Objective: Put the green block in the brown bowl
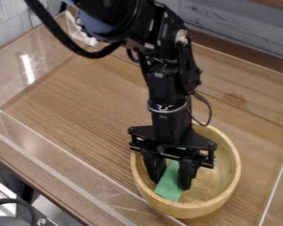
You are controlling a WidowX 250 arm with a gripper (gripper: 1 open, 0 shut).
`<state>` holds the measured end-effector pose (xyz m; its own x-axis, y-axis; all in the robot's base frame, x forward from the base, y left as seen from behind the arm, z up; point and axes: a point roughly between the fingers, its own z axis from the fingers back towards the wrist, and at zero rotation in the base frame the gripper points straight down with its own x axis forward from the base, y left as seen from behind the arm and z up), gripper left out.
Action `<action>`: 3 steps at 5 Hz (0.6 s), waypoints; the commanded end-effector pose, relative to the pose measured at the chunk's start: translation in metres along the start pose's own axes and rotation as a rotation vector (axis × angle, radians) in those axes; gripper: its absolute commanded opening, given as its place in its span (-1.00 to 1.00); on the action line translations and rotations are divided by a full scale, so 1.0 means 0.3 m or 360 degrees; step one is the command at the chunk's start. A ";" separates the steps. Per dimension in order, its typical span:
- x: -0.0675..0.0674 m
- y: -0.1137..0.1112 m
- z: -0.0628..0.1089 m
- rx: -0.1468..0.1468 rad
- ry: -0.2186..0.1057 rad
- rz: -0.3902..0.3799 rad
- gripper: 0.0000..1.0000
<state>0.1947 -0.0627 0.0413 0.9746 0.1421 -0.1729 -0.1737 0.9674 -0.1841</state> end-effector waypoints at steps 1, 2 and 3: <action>0.009 -0.007 0.038 -0.0026 -0.0054 0.0000 -1.00; 0.007 -0.007 0.040 -0.0028 -0.0051 0.0003 -1.00; 0.005 -0.006 0.043 -0.0030 -0.0048 0.0007 -1.00</action>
<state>0.1934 -0.0624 0.0439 0.9734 0.1457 -0.1768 -0.1785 0.9662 -0.1862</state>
